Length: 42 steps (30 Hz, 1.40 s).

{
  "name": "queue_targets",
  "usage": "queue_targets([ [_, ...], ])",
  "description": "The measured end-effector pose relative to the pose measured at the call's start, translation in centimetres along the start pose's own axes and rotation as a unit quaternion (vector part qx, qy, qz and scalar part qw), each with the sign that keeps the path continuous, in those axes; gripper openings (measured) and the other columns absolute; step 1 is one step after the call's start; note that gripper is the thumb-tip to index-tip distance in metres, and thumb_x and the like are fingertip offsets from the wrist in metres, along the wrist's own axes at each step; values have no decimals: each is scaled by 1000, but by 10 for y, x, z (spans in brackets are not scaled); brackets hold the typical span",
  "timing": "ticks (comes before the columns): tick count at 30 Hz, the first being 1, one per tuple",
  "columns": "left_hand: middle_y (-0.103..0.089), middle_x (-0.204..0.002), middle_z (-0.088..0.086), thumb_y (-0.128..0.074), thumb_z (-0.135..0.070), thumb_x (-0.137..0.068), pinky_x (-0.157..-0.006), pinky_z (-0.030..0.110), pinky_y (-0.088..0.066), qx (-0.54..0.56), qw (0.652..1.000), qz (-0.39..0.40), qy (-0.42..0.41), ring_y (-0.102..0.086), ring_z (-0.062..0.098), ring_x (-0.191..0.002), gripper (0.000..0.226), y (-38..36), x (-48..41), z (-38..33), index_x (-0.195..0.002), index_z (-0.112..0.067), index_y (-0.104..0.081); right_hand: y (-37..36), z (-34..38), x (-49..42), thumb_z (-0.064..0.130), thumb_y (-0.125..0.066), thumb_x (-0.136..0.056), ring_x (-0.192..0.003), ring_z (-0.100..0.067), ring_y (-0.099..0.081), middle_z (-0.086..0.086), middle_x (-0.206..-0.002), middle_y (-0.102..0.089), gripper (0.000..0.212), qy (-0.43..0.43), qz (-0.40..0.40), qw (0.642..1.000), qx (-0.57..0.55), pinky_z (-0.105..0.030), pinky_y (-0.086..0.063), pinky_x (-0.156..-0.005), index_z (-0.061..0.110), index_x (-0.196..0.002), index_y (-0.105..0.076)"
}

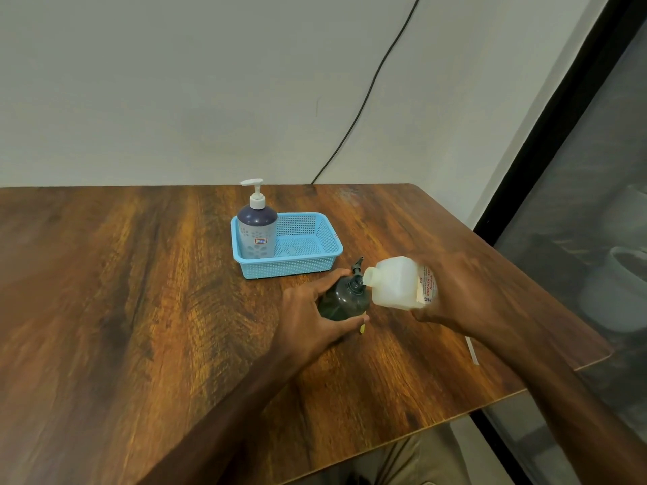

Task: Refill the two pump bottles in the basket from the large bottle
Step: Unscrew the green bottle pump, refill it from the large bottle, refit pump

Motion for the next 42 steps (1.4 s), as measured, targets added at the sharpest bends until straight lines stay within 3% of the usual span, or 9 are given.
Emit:
queue_targets([
  [8, -51, -111, -47, -93, -41, -67, -94, 3, -43, -3, 1000, 9, 3, -54, -25, -107, 74, 1, 0, -1, -127, -50, -50, 3, 3, 2, 19, -84, -74, -122, -25, -51, -9, -135, -56, 72, 2, -3, 1000, 7, -32, -37, -101, 11, -137, -49],
  [14, -54, -113, -43, -93, -41, -67, -96, 6, -45, 0, 1000, 9, 8, -54, -22, -108, 75, 1, 0, 0, -129, -48, -50, 4, 4, 2, 19, -84, -74, -123, -25, -50, -9, -136, -55, 74, 12, -8, 1000, 15, -33, -36, -102, 13, -138, -48],
  [20, -56, -117, -38, -93, -41, -67, -99, 12, -48, 2, 1000, 6, 11, -55, -20, -109, 76, 0, 0, 1, -131, -45, -52, 5, 2, 0, 21, -86, -71, -114, -27, -56, -8, -126, -60, 71, 20, -7, 1000, 23, -42, -44, -99, 13, -133, -53],
  [24, -52, -110, -47, -92, -43, -66, -97, 9, -46, -3, 1000, 9, 13, -55, -22, -109, 75, -1, 0, 2, -128, -50, -50, 2, -1, -2, 18, -88, -68, -111, -31, -58, -12, -123, -62, 71, 17, -14, 1000, 11, -47, -46, -96, 11, -131, -55],
  [28, -52, -110, -45, -93, -39, -67, -92, 2, -43, 2, 1000, 5, 17, -53, -26, -107, 75, -1, 1, 3, -128, -47, -50, 2, -5, -3, 12, -86, -69, -121, -32, -51, -14, -132, -55, 75, 1, -6, 1000, -26, -48, -39, -105, 9, -135, -50],
  [32, -51, -112, -44, -93, -40, -67, -92, 1, -43, 4, 1000, 6, 17, -53, -26, -105, 75, -1, 1, 2, -128, -47, -50, 1, -5, -4, 17, -86, -70, -117, -28, -53, -10, -129, -57, 77, 10, -2, 1000, 4, -44, -42, -102, 12, -137, -48],
  [34, -53, -117, -41, -92, -43, -67, -94, 3, -44, 2, 1000, 4, 16, -55, -21, -106, 77, -1, 1, 2, -132, -45, -51, 0, -7, -5, 12, -86, -71, -125, -28, -47, -11, -136, -52, 78, -4, -3, 1000, -25, -44, -36, -109, 12, -138, -46],
  [38, -56, -124, -30, -92, -46, -67, -96, 4, -44, -5, 1000, 3, 19, -57, -11, -112, 83, -1, 1, 3, -141, -35, -54, -1, -8, -5, 20, -83, -74, -128, -21, -43, -4, -140, -47, 80, 2, 7, 1000, 15, -31, -30, -109, 18, -142, -41],
  [42, -55, -124, -31, -92, -43, -68, -94, -1, -40, -3, 1000, 5, 21, -52, -22, -107, 82, -1, 1, 2, -140, -35, -53, 4, -4, -5, 13, -84, -73, -123, -27, -48, -11, -135, -53, 75, 8, 4, 1000, 0, -41, -37, -107, 12, -138, -46],
])
Point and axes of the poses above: each hand's wrist, its own x-axis away from the middle knuckle, its own y-axis out of the back of the hand, z = x × y, the point moved 1 cm from there along -x, towards the middle knuckle
